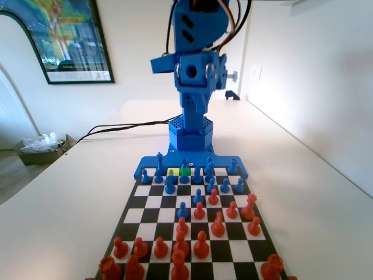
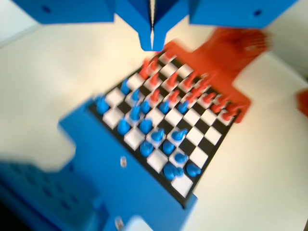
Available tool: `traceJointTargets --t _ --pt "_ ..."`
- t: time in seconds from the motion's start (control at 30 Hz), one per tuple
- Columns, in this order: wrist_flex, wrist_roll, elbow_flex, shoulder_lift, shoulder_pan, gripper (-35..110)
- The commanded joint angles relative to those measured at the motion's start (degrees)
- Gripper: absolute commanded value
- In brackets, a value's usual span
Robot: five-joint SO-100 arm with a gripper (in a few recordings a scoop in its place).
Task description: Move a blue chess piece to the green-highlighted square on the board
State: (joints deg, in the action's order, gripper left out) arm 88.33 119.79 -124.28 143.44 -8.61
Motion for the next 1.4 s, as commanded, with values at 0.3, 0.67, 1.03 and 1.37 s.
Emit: traceJointTargets --t 0.3,0.67,1.03,1.37 --pt "3.16 -20.39 11.6 11.16 2.99 1" --pt "4.48 -21.97 4.04 25.22 7.73 1" --pt "2.2 -21.27 -0.35 29.27 8.17 1" --pt "1.93 -21.01 -0.79 31.29 8.88 1"
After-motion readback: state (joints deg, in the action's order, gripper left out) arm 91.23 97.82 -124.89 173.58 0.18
